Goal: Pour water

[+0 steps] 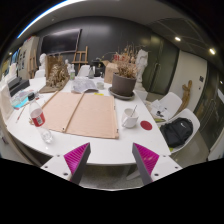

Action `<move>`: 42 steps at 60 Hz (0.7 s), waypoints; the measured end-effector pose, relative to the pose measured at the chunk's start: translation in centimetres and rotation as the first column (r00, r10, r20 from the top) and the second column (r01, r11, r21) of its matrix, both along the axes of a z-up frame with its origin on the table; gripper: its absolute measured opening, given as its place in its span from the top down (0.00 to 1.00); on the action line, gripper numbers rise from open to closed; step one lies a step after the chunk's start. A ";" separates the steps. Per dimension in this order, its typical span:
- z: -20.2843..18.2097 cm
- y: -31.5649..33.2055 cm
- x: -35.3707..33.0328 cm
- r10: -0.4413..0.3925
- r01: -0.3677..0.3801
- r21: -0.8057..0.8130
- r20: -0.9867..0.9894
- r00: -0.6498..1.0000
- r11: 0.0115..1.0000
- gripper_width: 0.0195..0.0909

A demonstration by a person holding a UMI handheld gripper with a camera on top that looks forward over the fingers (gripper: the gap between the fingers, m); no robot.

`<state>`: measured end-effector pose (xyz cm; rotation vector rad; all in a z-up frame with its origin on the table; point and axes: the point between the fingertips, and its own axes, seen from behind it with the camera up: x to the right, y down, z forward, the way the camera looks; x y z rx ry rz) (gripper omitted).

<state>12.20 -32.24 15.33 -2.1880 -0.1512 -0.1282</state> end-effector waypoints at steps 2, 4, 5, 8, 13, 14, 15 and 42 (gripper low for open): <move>-0.2 0.0 -0.5 -0.001 0.001 -0.001 -0.003 1.000 1.000 0.07; -0.3 -0.2 -1.0 0.001 -0.001 -0.004 -0.007 1.000 1.000 0.07; -0.4 -0.3 -1.3 0.001 -0.001 -0.006 -0.008 1.000 1.000 0.07; -0.7 -0.6 -2.8 0.005 -0.005 -0.008 -0.013 1.000 1.000 0.07; -1.2 -1.3 -5.5 0.020 -0.020 -0.005 -0.021 1.000 1.000 0.07; -1.4 -1.4 -6.2 0.023 -0.024 -0.004 -0.023 0.999 1.000 0.07; -1.6 -1.5 -7.0 0.027 -0.027 -0.004 -0.026 0.999 1.000 0.07; -6.2 2.7 -28.4 0.205 -0.192 0.122 -0.098 0.974 0.974 0.08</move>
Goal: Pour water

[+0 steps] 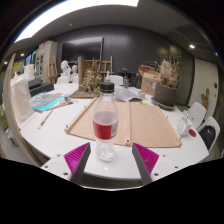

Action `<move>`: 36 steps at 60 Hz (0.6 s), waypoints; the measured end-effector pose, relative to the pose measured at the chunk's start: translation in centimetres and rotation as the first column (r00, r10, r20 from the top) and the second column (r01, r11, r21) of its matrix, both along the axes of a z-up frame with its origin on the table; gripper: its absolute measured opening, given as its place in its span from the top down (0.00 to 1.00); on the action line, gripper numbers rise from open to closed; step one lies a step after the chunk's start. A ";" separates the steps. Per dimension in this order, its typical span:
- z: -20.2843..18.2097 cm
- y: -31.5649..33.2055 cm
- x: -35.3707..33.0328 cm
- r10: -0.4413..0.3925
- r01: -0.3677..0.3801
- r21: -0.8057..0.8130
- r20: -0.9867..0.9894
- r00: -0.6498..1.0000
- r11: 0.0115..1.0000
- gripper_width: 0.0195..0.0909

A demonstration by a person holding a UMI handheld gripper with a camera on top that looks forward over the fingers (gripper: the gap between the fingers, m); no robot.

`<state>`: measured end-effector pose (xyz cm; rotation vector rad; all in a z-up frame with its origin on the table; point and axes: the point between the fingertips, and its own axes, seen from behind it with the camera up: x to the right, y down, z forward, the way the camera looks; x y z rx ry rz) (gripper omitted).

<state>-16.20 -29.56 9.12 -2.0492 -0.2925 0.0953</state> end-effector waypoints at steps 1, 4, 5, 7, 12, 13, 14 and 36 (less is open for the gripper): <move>-0.1 0.5 -0.4 0.000 0.000 0.011 0.001 1.000 1.000 0.07; -0.4 2.0 -1.3 -0.008 0.007 0.043 0.009 1.000 0.999 0.08; -0.6 2.5 -1.6 -0.012 0.011 0.052 0.011 1.000 0.999 0.09; -1.0 3.5 -2.0 -0.021 0.020 0.063 0.013 1.000 0.998 0.11; -2.1 5.4 -2.7 -0.045 0.045 0.081 -0.009 0.999 0.996 0.22; -2.4 5.8 -2.9 -0.048 0.049 0.079 -0.014 0.999 0.996 0.26; -2.8 6.1 -2.9 -0.053 0.054 0.077 -0.018 0.998 0.996 0.30; -3.7 7.8 -2.4 -0.093 0.104 0.065 -0.143 0.985 0.993 0.96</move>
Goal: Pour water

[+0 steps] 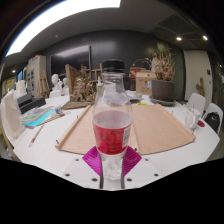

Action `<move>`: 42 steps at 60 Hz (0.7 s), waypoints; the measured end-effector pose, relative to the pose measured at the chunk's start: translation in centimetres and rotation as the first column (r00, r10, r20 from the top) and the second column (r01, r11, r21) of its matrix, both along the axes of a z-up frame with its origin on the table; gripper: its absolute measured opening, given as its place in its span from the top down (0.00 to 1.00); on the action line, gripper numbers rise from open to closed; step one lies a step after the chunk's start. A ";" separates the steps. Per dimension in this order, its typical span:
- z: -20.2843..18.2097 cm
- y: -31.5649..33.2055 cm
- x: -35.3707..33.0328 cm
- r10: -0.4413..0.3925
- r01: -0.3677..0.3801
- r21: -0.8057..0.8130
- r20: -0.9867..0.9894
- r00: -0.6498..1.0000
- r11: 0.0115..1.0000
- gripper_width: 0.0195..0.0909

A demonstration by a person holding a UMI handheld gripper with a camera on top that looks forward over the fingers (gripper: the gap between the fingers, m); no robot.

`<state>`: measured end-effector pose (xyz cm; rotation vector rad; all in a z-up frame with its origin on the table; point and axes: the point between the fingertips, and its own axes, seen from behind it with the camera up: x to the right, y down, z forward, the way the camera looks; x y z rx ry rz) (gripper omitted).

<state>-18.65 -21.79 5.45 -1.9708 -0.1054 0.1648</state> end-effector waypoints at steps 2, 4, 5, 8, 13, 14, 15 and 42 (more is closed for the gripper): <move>0.0 -0.1 0.1 -0.003 0.003 -0.007 -0.005 1.000 1.000 0.96; 0.1 -0.1 0.1 0.000 0.000 -0.013 -0.007 1.000 1.000 0.96; 0.1 -0.1 0.1 0.002 -0.002 -0.015 -0.008 1.000 1.000 0.96; 0.6 0.0 0.2 0.005 -0.005 -0.016 -0.003 1.000 1.000 0.96; 2.5 0.2 0.4 0.017 -0.018 -0.009 -0.012 1.000 1.000 0.96; 3.0 0.1 0.6 0.020 -0.020 -0.009 -0.022 1.000 1.000 0.96; 3.4 0.2 0.6 0.023 -0.023 -0.007 -0.030 0.999 1.000 0.96; 20.1 10.0 11.3 -0.088 0.048 -0.074 -0.776 0.625 0.996 0.96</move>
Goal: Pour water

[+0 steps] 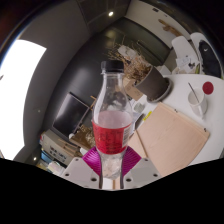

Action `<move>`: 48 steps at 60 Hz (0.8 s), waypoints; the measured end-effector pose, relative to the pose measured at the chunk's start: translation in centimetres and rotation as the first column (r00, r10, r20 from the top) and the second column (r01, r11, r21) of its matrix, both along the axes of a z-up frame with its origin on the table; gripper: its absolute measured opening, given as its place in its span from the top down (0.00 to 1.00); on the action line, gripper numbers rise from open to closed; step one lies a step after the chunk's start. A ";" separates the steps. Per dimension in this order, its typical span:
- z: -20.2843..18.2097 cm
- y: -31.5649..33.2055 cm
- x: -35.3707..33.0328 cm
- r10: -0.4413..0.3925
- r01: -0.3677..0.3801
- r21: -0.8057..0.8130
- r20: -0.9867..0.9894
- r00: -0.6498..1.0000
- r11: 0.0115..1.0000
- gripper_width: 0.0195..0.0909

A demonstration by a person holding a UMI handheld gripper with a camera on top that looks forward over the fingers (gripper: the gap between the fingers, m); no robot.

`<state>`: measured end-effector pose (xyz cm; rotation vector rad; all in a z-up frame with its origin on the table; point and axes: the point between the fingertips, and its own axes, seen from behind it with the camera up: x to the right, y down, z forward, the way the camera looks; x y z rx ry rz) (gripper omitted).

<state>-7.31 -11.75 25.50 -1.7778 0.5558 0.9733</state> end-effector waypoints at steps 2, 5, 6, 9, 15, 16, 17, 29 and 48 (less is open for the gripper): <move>0.3 1.0 1.3 -0.008 0.006 -0.022 -0.090 0.996 1.000 0.97; 0.0 2.6 3.2 -0.025 0.014 -0.056 -0.211 0.977 0.998 0.97; -0.2 3.1 3.8 -0.031 0.014 -0.070 -0.251 0.967 0.997 0.96; -0.6 4.1 5.6 -0.052 0.014 -0.110 -0.354 0.934 0.994 0.96; -2.5 6.6 8.1 -0.087 -0.008 -0.173 -0.535 0.840 0.985 0.96; -2.7 6.9 8.5 -0.092 -0.015 -0.181 -0.566 0.819 0.983 0.96; -3.0 7.2 8.8 -0.100 -0.021 -0.192 -0.597 0.796 0.981 0.96; -5.8 9.5 11.9 -0.199 -0.075 -0.278 -0.827 0.527 0.958 0.96; -7.1 10.1 12.9 -0.222 -0.141 -0.315 -0.864 0.453 0.939 0.96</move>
